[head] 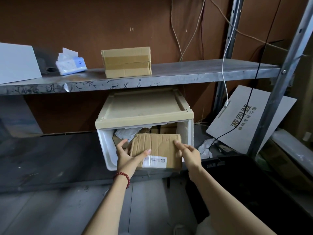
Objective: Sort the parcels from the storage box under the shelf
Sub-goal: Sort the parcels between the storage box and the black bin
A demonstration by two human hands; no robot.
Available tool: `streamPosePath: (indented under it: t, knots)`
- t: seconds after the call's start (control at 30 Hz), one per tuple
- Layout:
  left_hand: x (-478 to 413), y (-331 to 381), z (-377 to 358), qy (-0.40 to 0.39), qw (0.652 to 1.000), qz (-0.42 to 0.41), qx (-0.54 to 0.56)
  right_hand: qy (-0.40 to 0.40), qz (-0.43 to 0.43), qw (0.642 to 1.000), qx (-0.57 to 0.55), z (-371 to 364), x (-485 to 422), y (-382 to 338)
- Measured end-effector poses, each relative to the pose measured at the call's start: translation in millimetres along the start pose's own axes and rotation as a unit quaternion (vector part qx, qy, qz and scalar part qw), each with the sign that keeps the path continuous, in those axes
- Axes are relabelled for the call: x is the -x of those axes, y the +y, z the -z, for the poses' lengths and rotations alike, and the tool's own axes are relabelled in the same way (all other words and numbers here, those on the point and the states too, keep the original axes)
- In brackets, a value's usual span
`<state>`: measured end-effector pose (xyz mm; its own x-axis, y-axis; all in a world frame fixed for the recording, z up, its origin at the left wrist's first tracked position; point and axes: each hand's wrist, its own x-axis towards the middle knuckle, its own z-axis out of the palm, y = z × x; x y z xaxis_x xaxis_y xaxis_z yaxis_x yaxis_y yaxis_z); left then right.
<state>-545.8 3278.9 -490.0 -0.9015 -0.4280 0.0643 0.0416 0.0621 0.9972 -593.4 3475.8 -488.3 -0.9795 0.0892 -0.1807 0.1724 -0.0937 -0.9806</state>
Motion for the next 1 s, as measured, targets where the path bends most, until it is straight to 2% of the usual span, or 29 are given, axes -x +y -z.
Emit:
streamPosePath:
  t: [0.17, 0.4, 0.5, 0.6, 0.83, 1.0]
  knots:
    - [0.2, 0.8, -1.3, -0.012, 1.000, -0.010, -0.005, 0.045, -0.046, 0.998, 0.004, 3.3, -2.8, 0.5]
    - [4.3, -3.6, -11.1, -0.048, 0.998, -0.012, -0.045, -0.015, -0.076, 0.995, -0.062, 10.4, -3.8, -1.4]
    - [6.5, -1.1, -18.1, -0.053, 0.997, -0.009, -0.055, -0.053, -0.103, 0.991, -0.067, 27.5, -1.8, -4.6]
    - [13.8, -2.1, -36.4, -0.079, 0.994, -0.014, -0.070, -0.057, -0.094, 0.991, -0.072, 54.7, -3.7, -5.6]
    - [37.8, -4.3, -113.6, -0.169, 0.981, -0.037, -0.085, 0.036, -0.086, 0.994, -0.052, 144.3, -3.0, 19.5]
    - [47.6, -7.4, -177.9, -0.242, 0.960, -0.063, -0.127, 0.105, -0.083, 0.987, -0.087, 196.9, 2.3, 37.7]
